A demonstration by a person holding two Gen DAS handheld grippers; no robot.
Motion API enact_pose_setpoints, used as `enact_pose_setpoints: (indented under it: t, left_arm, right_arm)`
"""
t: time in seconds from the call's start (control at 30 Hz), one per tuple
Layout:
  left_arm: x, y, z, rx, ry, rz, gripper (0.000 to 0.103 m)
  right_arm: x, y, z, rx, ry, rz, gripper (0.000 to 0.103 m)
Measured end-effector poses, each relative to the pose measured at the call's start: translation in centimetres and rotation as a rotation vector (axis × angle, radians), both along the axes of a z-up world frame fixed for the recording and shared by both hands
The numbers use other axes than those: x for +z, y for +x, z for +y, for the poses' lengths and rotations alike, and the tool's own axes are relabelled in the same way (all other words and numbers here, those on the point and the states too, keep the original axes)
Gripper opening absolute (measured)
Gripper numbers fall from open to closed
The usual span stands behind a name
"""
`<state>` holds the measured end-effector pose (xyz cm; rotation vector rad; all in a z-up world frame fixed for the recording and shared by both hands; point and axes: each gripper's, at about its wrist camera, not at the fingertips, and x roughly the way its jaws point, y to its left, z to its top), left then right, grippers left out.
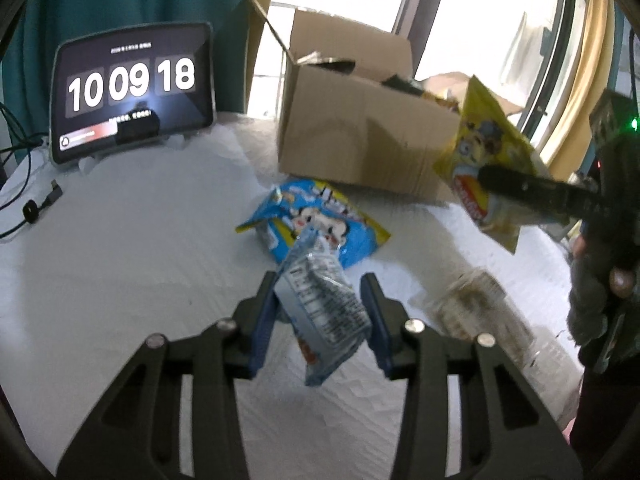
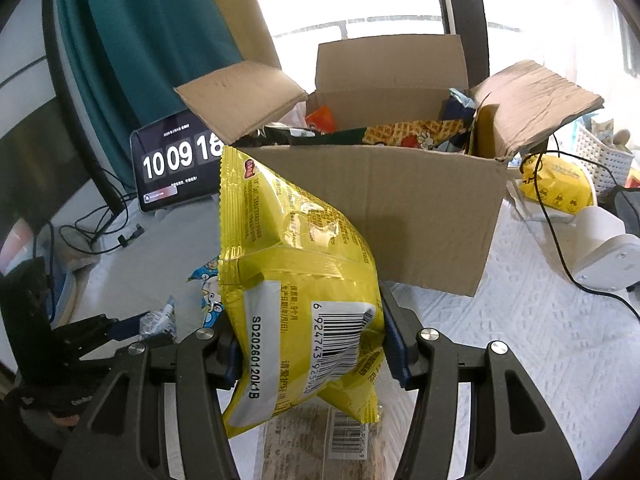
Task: Organize snacks
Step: 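Carry the clear packet and yellow snack bag over the cardboard box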
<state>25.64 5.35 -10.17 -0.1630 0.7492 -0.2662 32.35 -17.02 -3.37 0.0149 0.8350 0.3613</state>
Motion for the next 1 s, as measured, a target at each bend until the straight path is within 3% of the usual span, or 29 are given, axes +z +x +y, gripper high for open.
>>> enact_pose_setpoints:
  t: [0.53, 1.0]
  left_arm:
    - [5.5, -0.1, -1.7, -0.030, 0.013, -0.123, 0.043]
    - [10.1, 2.5, -2.8, -0.019, 0.056, -0.226, 0.043]
  right_arm:
    - [4.2, -0.6, -2.2, -0.023, 0.014, -0.084, 0.058]
    - [6.8, 0.7, -4.4, -0.045, 0.029, -0.149, 0.058]
